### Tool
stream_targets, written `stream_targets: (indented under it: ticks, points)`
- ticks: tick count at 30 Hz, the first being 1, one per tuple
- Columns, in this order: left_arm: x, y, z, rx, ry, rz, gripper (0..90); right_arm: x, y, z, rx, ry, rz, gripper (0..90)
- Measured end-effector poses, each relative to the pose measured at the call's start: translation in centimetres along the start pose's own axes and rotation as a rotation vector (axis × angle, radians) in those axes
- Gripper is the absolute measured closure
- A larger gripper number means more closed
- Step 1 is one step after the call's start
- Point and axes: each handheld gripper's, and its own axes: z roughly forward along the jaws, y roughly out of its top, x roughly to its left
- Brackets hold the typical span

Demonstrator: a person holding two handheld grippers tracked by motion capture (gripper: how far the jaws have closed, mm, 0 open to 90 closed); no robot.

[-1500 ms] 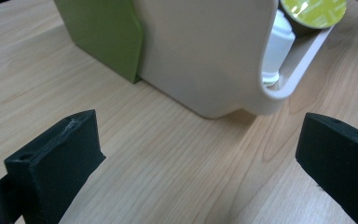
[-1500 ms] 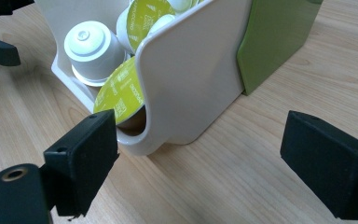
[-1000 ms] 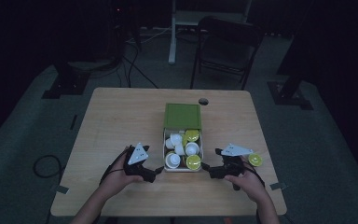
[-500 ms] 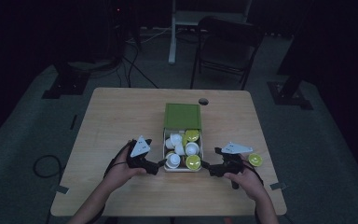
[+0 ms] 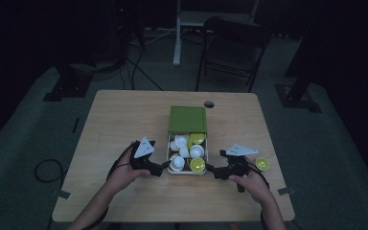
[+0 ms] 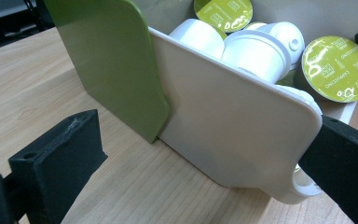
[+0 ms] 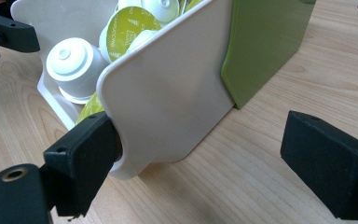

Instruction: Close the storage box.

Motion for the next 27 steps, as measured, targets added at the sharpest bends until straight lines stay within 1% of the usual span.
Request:
stream_targets:
  ticks: [7,15,23,25,26,27]
  points:
    - [0.33,0.12,0.25,0.001,0.006,-0.005,1.5,-0.26,0.26,0.26,0.005,-0.005,0.01,10.7]
    - [0.68,0.29,0.4,0.009,0.017,-0.006,1.5,-0.31,0.49,0.5,0.012,-0.007,0.005,10.7]
    - [1.04,0.43,0.66,0.013,0.02,-0.01,1.5,-0.59,0.69,0.81,0.013,-0.011,0.021,10.6]
    - [1.03,0.44,0.66,0.012,0.026,-0.007,1.5,-0.61,0.73,0.86,0.013,-0.014,0.02,10.6]
    - [0.96,0.48,0.66,0.009,0.038,0.001,1.5,-0.61,0.75,0.88,0.013,-0.014,0.021,10.6]
    - [0.96,0.48,0.66,0.009,0.038,0.001,1.5,-0.61,0.75,0.88,0.013,-0.014,0.021,10.6]
